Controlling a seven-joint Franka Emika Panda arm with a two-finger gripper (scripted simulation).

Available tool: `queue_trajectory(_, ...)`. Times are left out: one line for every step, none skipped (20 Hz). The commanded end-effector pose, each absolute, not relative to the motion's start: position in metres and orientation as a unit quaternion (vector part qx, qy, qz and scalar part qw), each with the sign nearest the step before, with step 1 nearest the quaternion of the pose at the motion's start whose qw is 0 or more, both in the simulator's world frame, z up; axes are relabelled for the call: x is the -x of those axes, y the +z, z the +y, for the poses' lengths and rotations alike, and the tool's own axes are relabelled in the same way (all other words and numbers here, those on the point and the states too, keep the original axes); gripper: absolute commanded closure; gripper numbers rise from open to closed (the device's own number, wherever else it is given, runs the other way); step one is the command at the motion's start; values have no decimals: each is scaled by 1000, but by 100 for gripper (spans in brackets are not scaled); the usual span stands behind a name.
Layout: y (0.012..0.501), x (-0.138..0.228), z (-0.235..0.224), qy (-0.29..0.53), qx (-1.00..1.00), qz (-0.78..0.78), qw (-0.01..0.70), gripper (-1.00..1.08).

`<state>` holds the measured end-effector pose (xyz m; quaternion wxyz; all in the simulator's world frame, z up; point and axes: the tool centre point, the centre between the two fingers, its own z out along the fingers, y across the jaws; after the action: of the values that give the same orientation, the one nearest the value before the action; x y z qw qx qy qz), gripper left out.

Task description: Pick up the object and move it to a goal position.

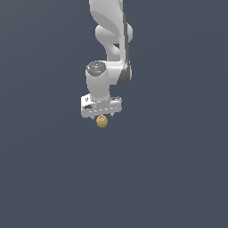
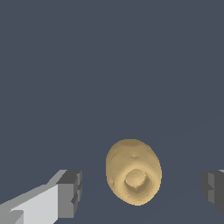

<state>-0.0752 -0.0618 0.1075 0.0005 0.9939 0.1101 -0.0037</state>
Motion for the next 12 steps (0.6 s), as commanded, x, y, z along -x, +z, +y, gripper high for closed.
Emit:
queue_trajectory(100, 85, -67, -2, -992, 122, 0, -92)
queue_trajectory(98, 88, -68, -2, -992, 126, 0, -92)
queue_trajectory(96, 90, -70, -1, -992, 129, 0, -92)
queue_trajectory(94, 93, -71, -1, -991, 132, 0, -92)
queue_trajectory(93, 95, -72, -1, -991, 134, 0, -92)
queue_trajectory(92, 96, -73, 0, -991, 136, 0, -92)
queue_trajectory(91, 98, -73, 0, -991, 137, 0, -92)
queue_trajectory(90, 99, -74, 0, -990, 139, 0, -92)
queue_trajectory(90, 99, -74, 0, -990, 139, 0, -92)
queue_trajectory(90, 99, -74, 0, -990, 139, 0, -92)
queue_trajectory(90, 98, -74, 0, -990, 138, 0, -92)
queue_trajectory(90, 98, -74, 0, -990, 138, 0, -92)
